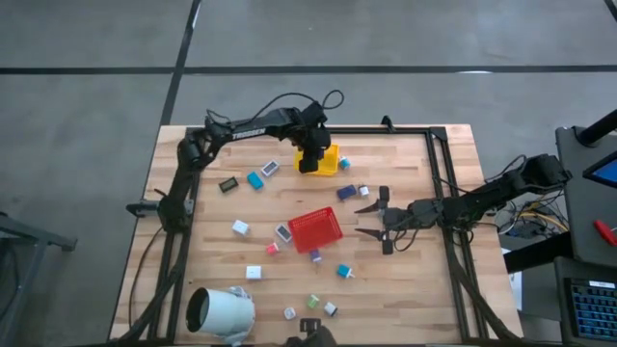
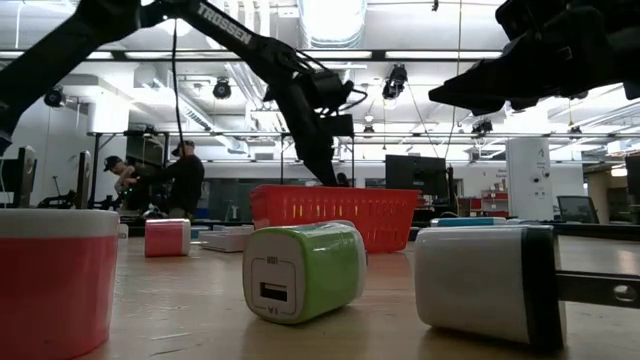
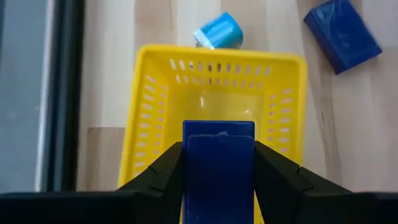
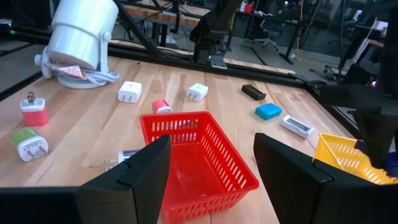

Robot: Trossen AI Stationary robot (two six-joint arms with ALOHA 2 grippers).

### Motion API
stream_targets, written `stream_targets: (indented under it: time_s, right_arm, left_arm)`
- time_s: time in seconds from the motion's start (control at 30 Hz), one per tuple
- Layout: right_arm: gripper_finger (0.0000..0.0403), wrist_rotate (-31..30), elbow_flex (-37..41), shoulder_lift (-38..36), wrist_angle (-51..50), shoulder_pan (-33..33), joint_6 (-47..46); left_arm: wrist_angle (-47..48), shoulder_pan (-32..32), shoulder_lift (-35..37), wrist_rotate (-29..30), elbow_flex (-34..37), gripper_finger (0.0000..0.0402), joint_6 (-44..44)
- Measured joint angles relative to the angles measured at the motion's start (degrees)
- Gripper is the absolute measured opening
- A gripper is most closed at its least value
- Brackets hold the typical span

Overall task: Pick & Place Office items
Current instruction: Put the left blue digital clock into the yellow bin

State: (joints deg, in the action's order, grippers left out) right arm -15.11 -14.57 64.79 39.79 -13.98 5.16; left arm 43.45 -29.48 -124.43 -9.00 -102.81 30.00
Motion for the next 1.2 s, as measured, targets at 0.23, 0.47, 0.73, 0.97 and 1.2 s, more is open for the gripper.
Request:
stream_targets:
  time_s: [0.23, 0.47, 0.73, 0.97, 1.2]
  right_arm:
    - [0.0226, 0.00, 0.00, 0.00, -0.54, 0.00, -0.01]
    - [0.0226, 0.00, 0.00, 0.00, -0.54, 0.00, -0.11]
    - [0.0226, 0.00, 0.00, 0.02, -0.52, 0.00, -0.23]
    - [0.0226, 0.00, 0.00, 0.02, -0.52, 0.00, -0.21]
    - [0.0226, 0.00, 0.00, 0.02, -0.50, 0.00, -0.21]
  left_arm:
    - [0.58, -0.66, -1.53, 0.05, -0.26, 0.0147, 1.05]
    - [0.50, -1.15, -1.59, 0.05, -0.15, 0.0147, 1.14]
    - [0.66, -1.44, -3.93, 0.05, -0.08, 0.0147, 1.32]
    - [0.64, -1.71, -4.90, 0.08, -0.15, 0.0147, 1.72]
    - [0.74, -2.07, -5.68, 0.01, -0.04, 0.0147, 1.75]
